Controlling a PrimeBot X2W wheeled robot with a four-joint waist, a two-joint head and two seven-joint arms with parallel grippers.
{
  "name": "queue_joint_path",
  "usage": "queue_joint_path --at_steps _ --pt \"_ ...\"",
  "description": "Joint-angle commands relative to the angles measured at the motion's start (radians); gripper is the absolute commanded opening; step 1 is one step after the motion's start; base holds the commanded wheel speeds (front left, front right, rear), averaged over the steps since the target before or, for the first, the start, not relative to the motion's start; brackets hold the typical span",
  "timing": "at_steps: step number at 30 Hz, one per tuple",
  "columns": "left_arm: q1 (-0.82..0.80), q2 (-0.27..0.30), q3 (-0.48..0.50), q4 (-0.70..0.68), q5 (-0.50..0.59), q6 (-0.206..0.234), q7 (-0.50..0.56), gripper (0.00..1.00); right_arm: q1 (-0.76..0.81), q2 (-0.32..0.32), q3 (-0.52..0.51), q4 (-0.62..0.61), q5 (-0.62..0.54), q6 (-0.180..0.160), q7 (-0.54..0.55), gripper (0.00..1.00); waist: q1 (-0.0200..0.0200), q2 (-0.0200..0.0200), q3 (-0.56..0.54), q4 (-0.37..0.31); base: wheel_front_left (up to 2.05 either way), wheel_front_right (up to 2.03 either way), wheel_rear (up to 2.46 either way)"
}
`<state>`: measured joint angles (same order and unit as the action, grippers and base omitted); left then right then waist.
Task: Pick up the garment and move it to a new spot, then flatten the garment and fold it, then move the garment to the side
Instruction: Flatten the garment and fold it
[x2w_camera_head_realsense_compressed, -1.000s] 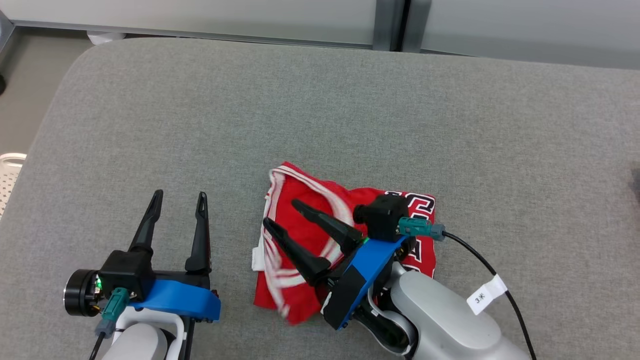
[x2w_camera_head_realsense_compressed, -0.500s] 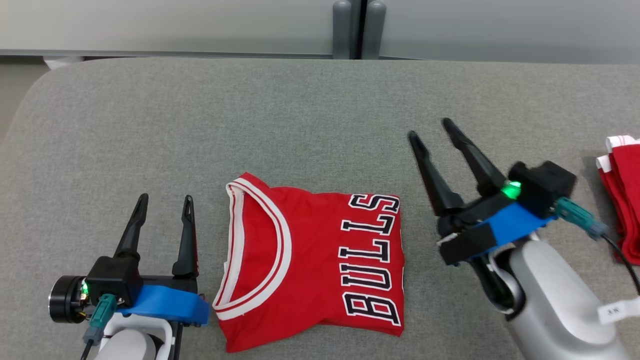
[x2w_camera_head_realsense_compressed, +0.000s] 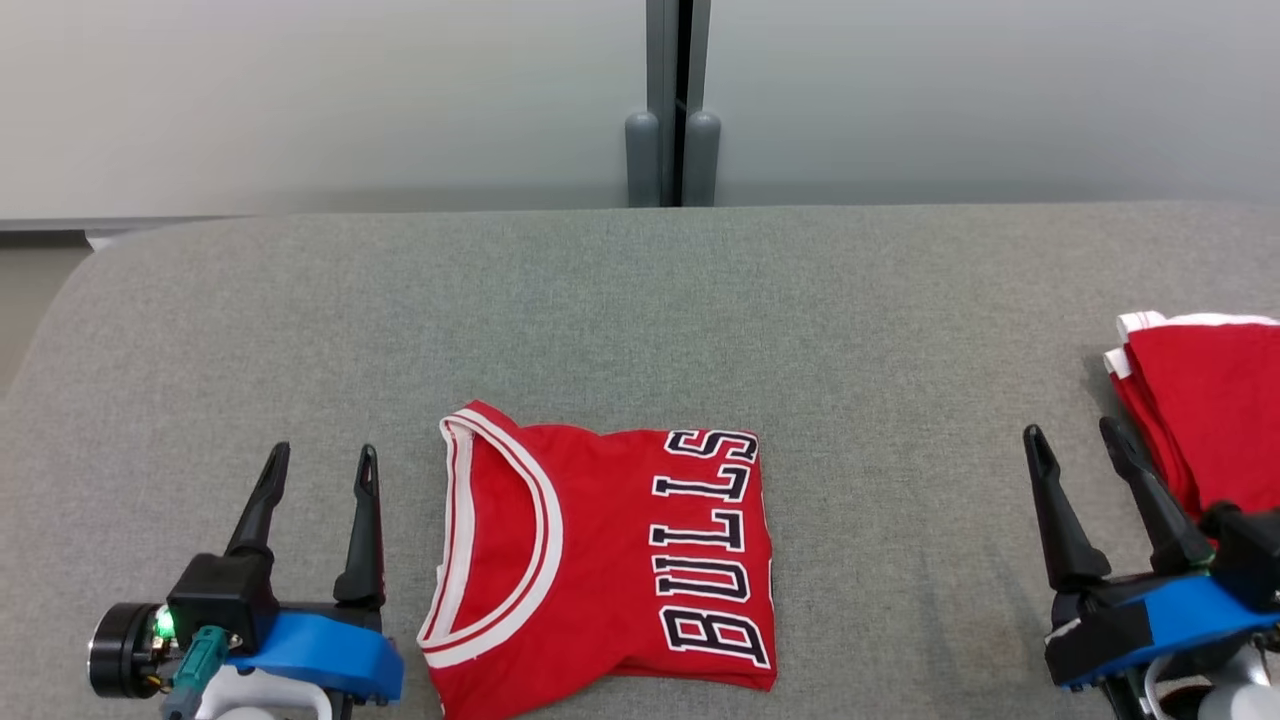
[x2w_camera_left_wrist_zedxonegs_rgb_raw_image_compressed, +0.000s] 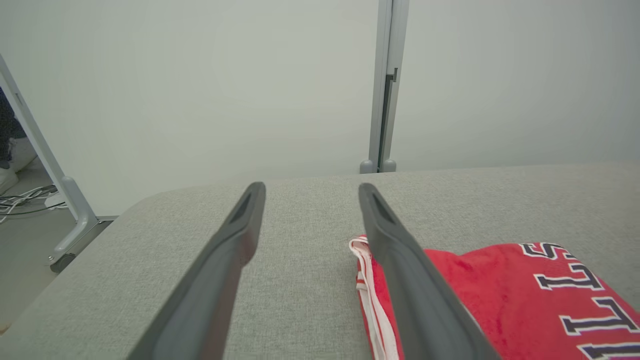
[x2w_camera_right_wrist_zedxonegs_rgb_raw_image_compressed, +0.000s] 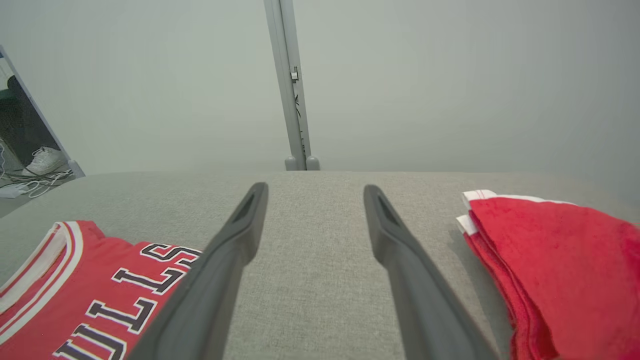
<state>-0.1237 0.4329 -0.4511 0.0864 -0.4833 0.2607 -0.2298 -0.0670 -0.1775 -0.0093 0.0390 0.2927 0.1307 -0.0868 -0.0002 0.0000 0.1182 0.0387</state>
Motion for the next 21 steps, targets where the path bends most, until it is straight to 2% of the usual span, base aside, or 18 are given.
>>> queue_joint_path --at_steps 1,9,21 --pt "0.016 0.006 -0.005 0.002 -0.003 0.003 0.005 1.00 0.042 0.011 -0.020 -0.034 -0.015 0.000 0.022 1.00 0.0002 0.0000 -0.031 -0.014 0.00 0.00 0.00" --pt "0.072 0.014 -0.027 0.011 -0.011 0.002 0.017 1.00 0.178 0.053 -0.071 -0.175 -0.063 0.000 0.122 1.00 0.0002 0.0000 -0.100 -0.016 0.00 0.00 0.00" --pt "0.115 0.015 -0.028 0.041 -0.044 -0.012 0.015 1.00 0.251 0.084 -0.085 -0.270 -0.094 0.000 0.180 1.00 0.0002 0.0000 -0.136 -0.026 0.00 0.00 0.00"
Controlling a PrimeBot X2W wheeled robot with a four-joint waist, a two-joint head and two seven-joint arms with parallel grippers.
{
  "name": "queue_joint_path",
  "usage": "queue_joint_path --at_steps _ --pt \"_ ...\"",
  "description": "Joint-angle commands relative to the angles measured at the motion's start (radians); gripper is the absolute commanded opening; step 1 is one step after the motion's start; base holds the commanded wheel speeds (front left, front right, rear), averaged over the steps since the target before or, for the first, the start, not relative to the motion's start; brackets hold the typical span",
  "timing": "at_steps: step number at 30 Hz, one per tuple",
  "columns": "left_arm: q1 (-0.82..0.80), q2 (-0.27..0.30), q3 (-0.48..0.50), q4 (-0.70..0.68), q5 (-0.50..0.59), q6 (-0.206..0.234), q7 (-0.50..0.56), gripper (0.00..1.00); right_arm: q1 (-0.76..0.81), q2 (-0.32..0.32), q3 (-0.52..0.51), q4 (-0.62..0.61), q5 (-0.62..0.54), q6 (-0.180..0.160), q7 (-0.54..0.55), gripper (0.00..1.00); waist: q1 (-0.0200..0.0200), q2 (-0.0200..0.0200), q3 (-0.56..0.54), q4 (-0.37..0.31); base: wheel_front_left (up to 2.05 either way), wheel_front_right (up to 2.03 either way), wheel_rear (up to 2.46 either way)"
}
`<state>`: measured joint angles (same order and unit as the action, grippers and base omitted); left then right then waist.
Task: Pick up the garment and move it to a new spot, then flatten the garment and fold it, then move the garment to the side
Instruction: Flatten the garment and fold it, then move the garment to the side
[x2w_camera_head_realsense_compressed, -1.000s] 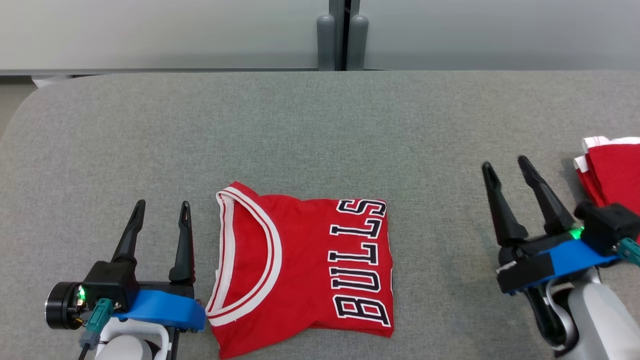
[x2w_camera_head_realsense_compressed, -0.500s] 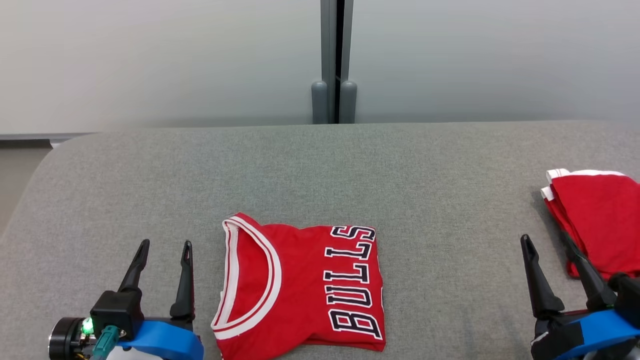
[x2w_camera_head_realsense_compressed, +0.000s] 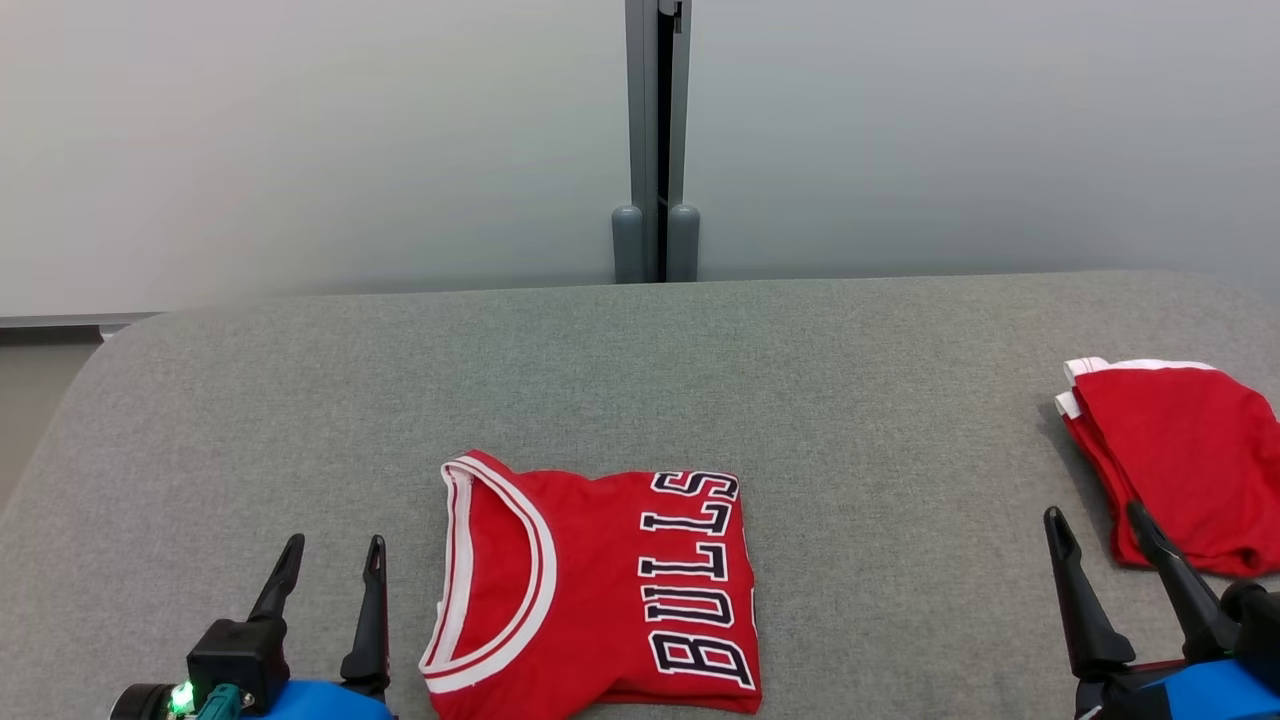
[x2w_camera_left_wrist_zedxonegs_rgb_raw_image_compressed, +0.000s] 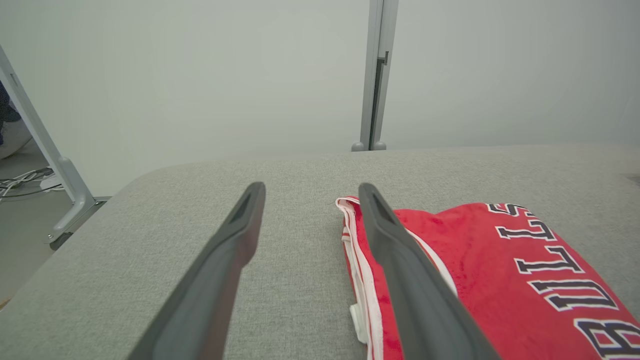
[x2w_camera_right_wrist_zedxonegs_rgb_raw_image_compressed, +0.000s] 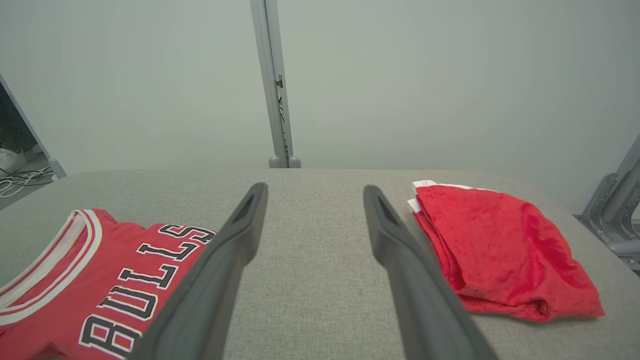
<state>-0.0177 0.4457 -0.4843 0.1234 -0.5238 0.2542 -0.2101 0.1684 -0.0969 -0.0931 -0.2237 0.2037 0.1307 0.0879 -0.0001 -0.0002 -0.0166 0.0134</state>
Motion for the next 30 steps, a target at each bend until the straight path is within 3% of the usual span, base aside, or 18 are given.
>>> queue_joint_path --at_steps 1,21,30 --pt "0.009 0.001 0.006 0.006 -0.006 -0.005 -0.006 1.00 0.018 0.004 -0.002 -0.011 -0.007 0.000 0.006 1.00 0.0001 0.0002 -0.002 -0.001 0.00 0.00 0.00" --pt "-0.013 -0.002 0.017 0.029 -0.027 -0.005 -0.021 1.00 0.012 0.010 -0.005 -0.037 -0.012 0.000 0.022 1.00 0.0001 0.0002 0.009 -0.004 0.00 0.00 0.00" --pt "-0.109 -0.005 0.042 0.006 0.010 -0.018 -0.044 1.00 -0.076 -0.007 0.064 0.035 0.013 0.000 0.021 1.00 0.0001 0.0002 0.132 0.040 0.00 0.00 0.00"
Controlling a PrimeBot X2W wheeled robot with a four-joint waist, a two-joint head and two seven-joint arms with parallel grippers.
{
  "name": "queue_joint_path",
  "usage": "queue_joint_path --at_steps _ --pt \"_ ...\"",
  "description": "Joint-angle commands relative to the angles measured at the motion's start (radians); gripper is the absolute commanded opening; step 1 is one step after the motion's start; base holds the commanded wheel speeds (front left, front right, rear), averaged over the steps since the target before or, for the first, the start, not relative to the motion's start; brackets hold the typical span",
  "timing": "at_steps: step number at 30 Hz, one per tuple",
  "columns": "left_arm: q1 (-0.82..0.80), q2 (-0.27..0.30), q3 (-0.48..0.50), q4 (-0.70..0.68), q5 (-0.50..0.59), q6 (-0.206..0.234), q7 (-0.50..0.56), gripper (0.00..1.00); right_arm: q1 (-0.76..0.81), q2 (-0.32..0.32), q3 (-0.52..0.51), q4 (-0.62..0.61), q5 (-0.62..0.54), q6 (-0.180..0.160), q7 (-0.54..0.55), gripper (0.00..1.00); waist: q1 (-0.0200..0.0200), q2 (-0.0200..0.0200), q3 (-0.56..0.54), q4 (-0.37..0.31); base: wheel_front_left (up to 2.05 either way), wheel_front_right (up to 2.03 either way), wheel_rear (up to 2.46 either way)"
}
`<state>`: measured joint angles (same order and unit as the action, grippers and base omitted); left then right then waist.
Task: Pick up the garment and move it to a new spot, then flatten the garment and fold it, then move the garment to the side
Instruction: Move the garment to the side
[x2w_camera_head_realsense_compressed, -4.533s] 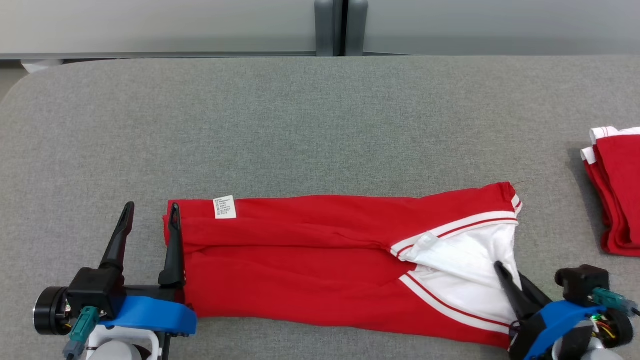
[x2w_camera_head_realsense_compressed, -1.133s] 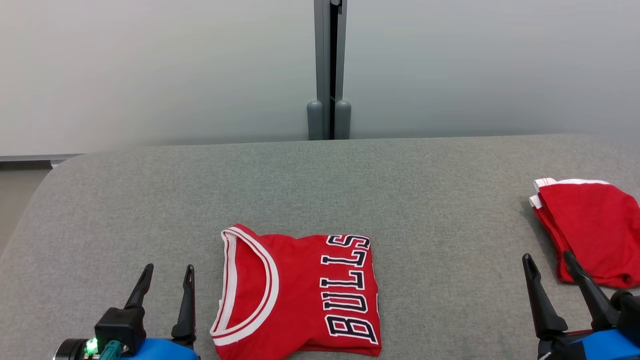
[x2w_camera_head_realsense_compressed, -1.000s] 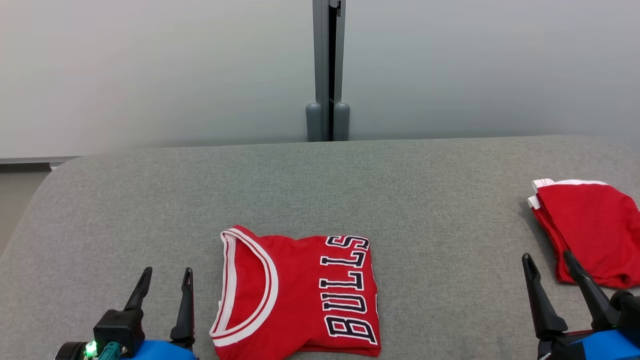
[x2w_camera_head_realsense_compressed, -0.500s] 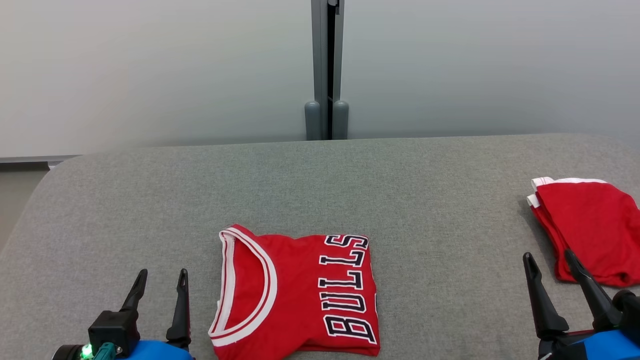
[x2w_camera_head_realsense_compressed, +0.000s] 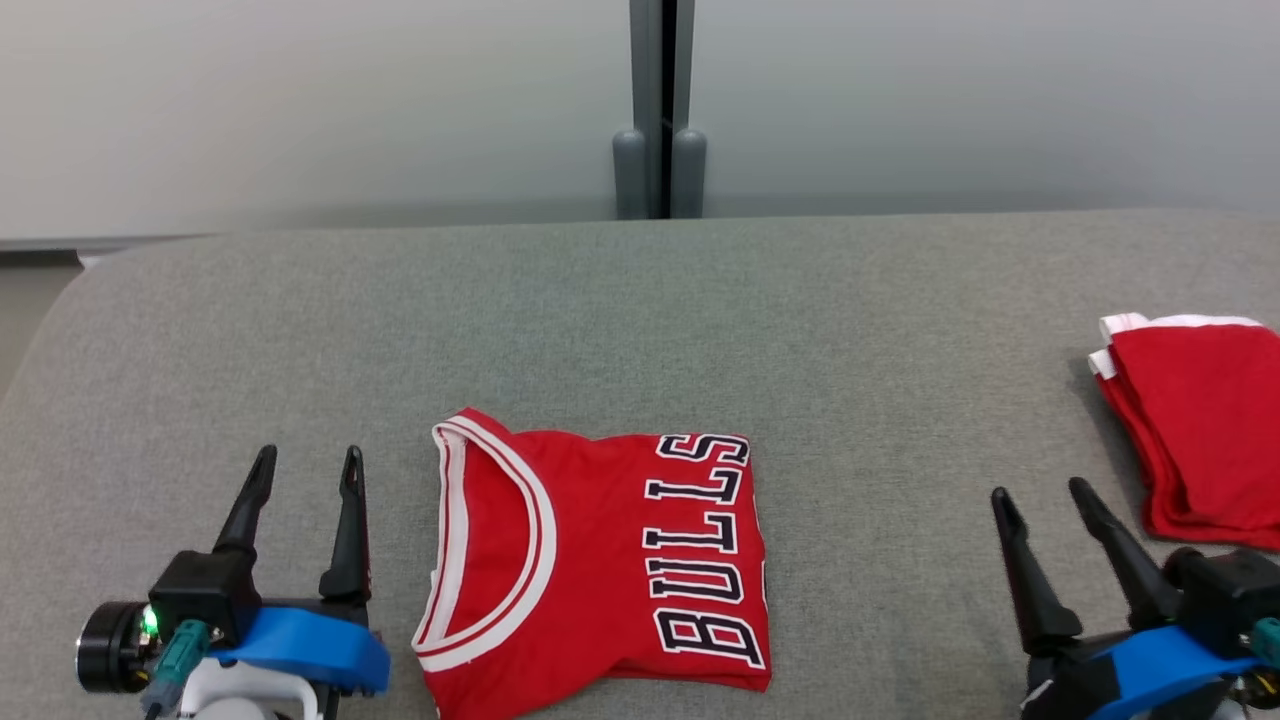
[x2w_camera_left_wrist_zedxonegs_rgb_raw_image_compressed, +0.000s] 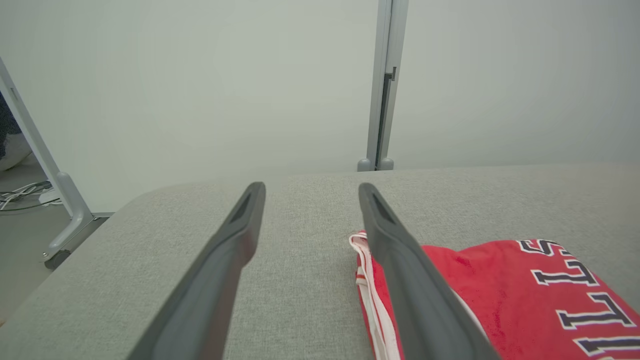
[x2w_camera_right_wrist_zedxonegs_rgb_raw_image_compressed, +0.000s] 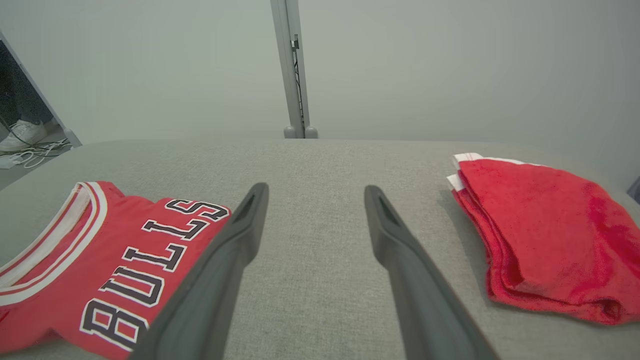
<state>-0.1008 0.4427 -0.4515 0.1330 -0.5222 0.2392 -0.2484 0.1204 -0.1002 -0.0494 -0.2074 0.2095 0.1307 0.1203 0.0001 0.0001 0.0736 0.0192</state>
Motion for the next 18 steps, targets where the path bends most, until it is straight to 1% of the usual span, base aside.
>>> queue_joint_path --at_steps 1,3,4,9,11,14,18 --pt "-0.042 -0.005 0.014 -0.008 0.016 -0.004 -0.010 1.00 -0.041 -0.005 0.041 0.040 0.012 0.000 -0.015 1.00 -0.0001 -0.0001 0.058 0.044 0.00 0.00 0.00" --pt "-0.056 -0.009 0.017 -0.009 0.020 -0.007 -0.010 1.00 -0.052 -0.004 0.060 0.063 0.017 0.000 -0.018 1.00 -0.0001 -0.0001 0.072 0.052 0.00 0.00 0.00" --pt "-0.069 -0.014 0.024 -0.012 0.025 -0.008 -0.012 1.00 -0.067 -0.003 0.089 0.089 0.024 0.000 -0.023 1.00 -0.0001 -0.0001 0.085 0.060 0.00 0.00 0.00" --pt "-0.121 -0.044 0.061 -0.028 0.060 -0.022 -0.017 1.00 -0.155 0.010 0.220 0.266 0.072 0.000 -0.045 1.00 -0.0001 -0.0001 0.131 0.100 0.00 0.00 0.00" --pt "-0.128 -0.062 0.080 -0.039 0.078 -0.031 -0.017 1.00 -0.193 0.017 0.255 0.340 0.093 0.000 -0.062 1.00 -0.0001 -0.0001 0.141 0.114 0.00 0.00 0.00" --pt "-0.134 -0.087 0.108 -0.052 0.107 -0.049 -0.017 1.00 -0.239 0.026 0.282 0.441 0.119 0.000 -0.078 1.00 -0.0001 -0.0001 0.150 0.131 0.00 0.00 0.00" --pt "-0.121 -0.116 0.143 -0.060 0.143 -0.076 -0.017 1.00 -0.277 0.031 0.305 0.557 0.130 0.000 -0.046 1.00 -0.0001 -0.0001 0.152 0.142 0.00 0.00 0.00"
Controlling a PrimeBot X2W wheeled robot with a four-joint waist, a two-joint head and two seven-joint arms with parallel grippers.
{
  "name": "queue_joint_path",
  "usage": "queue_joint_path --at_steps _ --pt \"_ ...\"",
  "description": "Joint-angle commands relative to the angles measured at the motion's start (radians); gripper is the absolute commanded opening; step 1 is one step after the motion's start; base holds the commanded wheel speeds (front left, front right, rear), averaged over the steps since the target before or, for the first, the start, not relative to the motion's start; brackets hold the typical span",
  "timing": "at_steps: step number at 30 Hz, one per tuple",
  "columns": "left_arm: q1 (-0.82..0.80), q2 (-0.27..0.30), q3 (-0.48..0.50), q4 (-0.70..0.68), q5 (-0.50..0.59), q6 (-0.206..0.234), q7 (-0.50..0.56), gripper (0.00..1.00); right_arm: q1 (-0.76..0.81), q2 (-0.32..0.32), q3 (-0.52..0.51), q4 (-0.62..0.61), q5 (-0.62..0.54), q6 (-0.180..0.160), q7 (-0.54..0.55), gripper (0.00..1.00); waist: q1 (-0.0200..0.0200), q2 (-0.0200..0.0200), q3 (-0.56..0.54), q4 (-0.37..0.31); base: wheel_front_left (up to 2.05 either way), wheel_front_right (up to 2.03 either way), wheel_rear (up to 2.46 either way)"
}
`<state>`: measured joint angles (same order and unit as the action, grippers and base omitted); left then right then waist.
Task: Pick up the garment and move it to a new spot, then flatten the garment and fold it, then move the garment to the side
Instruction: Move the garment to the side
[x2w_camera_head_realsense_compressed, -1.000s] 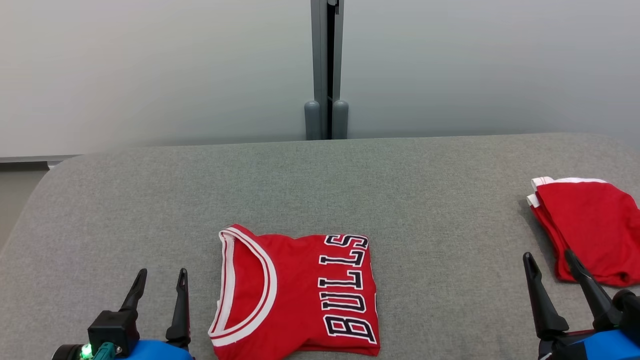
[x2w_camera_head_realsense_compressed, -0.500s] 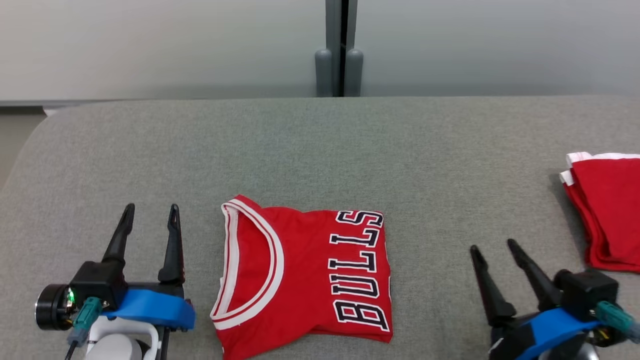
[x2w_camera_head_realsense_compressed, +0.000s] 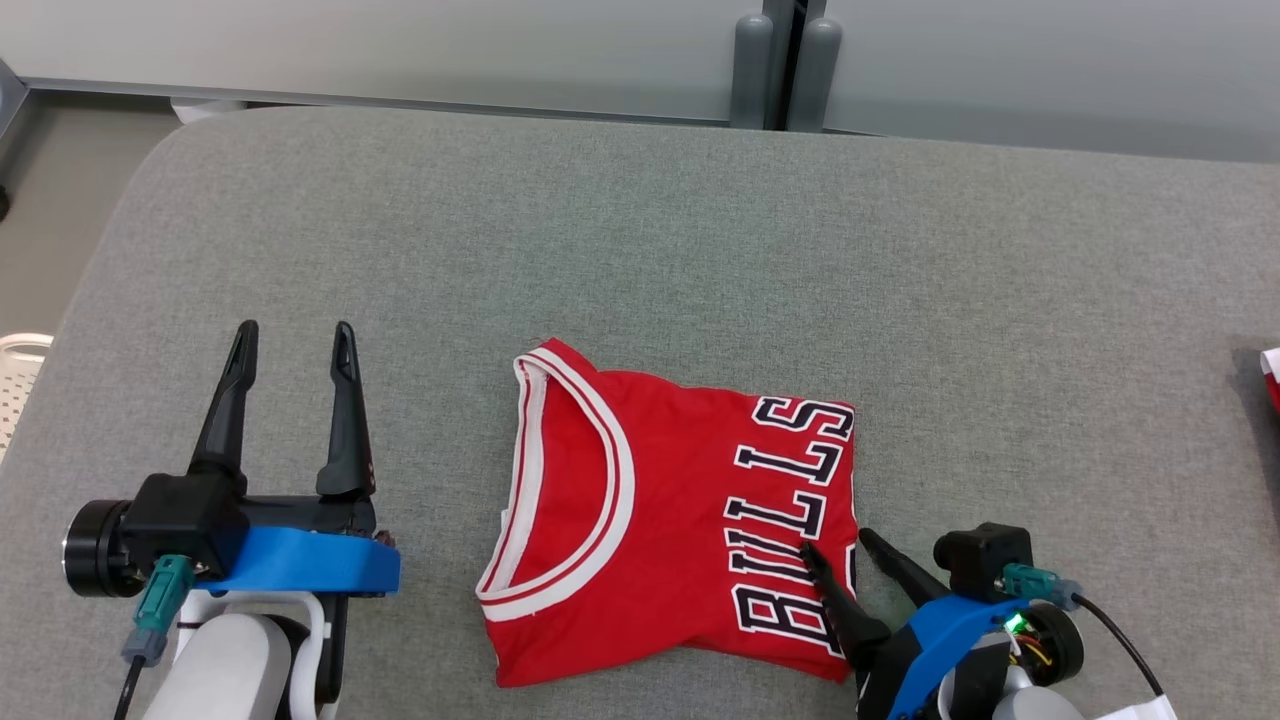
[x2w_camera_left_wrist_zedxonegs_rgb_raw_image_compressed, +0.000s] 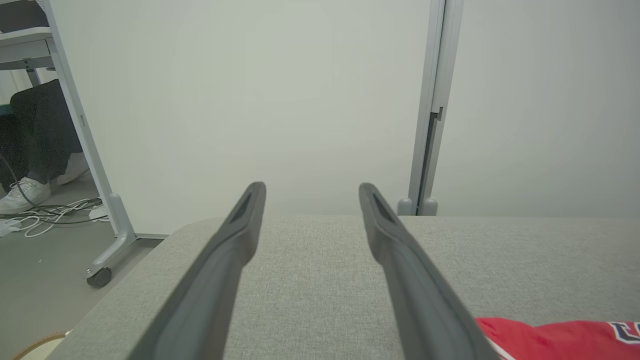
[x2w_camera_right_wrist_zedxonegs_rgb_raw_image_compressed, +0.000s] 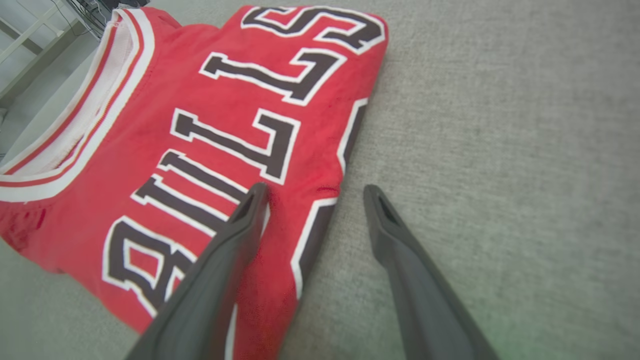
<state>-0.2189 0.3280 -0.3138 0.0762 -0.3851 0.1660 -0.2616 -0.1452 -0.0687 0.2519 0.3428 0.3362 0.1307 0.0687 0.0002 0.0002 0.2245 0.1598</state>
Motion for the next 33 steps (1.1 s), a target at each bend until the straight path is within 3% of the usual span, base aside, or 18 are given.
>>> queue_joint_path --at_steps 1,3,11,24,33 --pt "0.002 -0.008 0.012 -0.002 0.013 -0.009 -0.004 1.00 -0.019 0.000 0.014 0.024 0.013 0.000 0.013 1.00 -0.0002 -0.0002 0.000 0.003 0.00 0.00 0.00" --pt "0.013 -0.020 0.027 0.003 0.025 -0.021 -0.004 1.00 -0.030 -0.002 0.029 0.044 0.023 0.000 0.014 0.00 -0.0002 -0.0002 -0.001 0.004 0.00 0.00 0.00" --pt "0.056 -0.048 0.071 0.028 0.060 -0.058 -0.004 1.00 -0.051 -0.055 0.083 -0.026 0.054 0.000 -0.035 0.00 -0.0002 -0.0002 -0.023 -0.052 0.00 0.00 0.00" --pt "0.079 -0.046 0.067 0.002 0.079 -0.086 -0.002 1.00 -0.023 -0.202 0.086 -0.145 0.101 0.000 -0.021 0.00 -0.0002 -0.0002 -0.012 -0.338 0.00 0.00 0.00" --pt "0.037 -0.019 0.043 -0.055 0.099 -0.097 0.040 1.00 -0.157 -0.292 0.084 -0.125 0.151 0.000 -0.052 0.00 -0.0002 -0.0002 0.053 -0.465 0.00 0.00 0.00"
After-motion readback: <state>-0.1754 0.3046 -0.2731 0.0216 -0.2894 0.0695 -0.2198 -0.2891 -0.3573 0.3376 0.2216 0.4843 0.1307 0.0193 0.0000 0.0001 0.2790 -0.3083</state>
